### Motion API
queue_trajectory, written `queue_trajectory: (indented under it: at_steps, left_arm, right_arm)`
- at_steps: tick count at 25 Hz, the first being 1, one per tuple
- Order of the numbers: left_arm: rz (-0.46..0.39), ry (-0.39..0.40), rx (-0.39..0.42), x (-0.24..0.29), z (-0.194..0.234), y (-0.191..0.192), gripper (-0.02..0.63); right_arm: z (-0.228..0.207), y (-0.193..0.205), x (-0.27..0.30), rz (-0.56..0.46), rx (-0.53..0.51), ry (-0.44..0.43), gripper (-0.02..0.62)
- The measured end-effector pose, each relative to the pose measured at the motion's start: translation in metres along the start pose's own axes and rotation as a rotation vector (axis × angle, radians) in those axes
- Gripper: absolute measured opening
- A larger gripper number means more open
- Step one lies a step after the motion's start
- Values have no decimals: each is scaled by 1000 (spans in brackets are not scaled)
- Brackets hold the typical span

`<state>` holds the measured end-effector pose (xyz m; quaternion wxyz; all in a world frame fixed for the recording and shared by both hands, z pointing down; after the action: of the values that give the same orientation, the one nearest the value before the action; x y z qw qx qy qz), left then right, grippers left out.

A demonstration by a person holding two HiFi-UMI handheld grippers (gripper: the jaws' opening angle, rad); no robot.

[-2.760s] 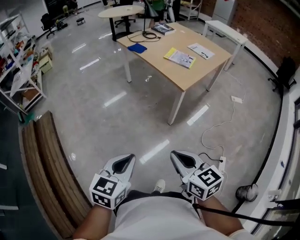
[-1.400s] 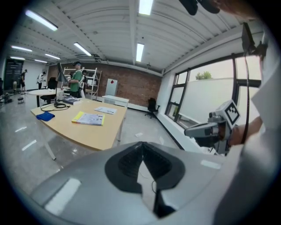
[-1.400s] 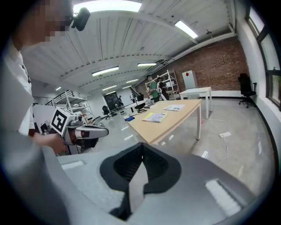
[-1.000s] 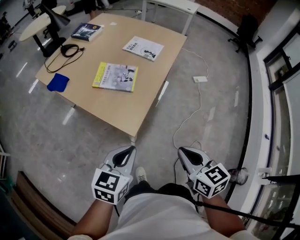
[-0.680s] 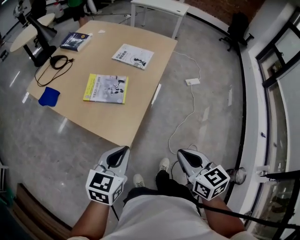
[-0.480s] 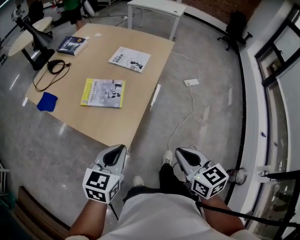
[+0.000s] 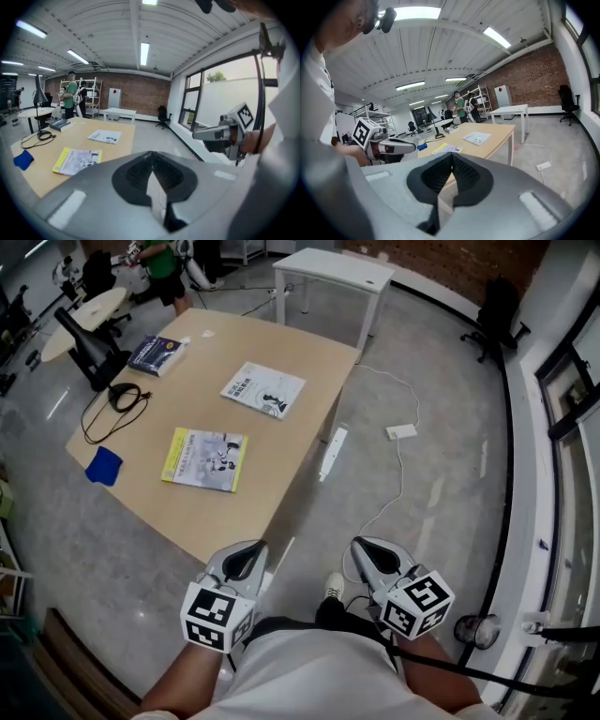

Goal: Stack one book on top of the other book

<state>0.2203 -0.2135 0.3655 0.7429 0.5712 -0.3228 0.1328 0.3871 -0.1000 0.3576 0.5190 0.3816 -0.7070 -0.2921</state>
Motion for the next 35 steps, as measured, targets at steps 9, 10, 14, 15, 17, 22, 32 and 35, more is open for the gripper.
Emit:
queue_trajectory:
  at_steps: [9,10,14,15,17,22,32,35]
  left_arm:
    - [10,30,128,97,-69,-77,5]
    - [11,41,139,109,-77,-85,5]
    - [28,108,201,140,-111,-108,5]
    - [35,124,217,145,-116,-111,5]
    - [49,143,231,155,-121,-119,5]
    - [58,156,220,185,-115,-137,5]
    - [8,147,161,248,-55,-185,5]
    - [-18,106,130,264,-17,-210,5]
  right_arm:
    - [-123,-19,-48,-74,-20,85,2]
    - [-137,-18,-54,-79,-15,98,2]
    - [-175,-11,-72,-87,-7,170,2]
    - [-180,-10,-75,-91,-1,183,2]
    - [-190,-9,-79,-100,12,199,2]
    - [-215,-11,-69,-99,33,204,2]
    - [-267,-69,-6,-43,-22,169,2]
    - [-285,-107,28,-30,-70,139,2]
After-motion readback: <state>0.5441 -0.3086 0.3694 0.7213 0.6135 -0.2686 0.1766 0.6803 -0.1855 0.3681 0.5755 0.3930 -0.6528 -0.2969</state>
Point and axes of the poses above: the fingertips, and each gripper's own axes: x forward along the fingers, z to its left, y out of its underside, the point moved 4 cm from there along -x, backward along the fingers, and after that the axes turned 11 degrees about z, right-handed, at the moved point
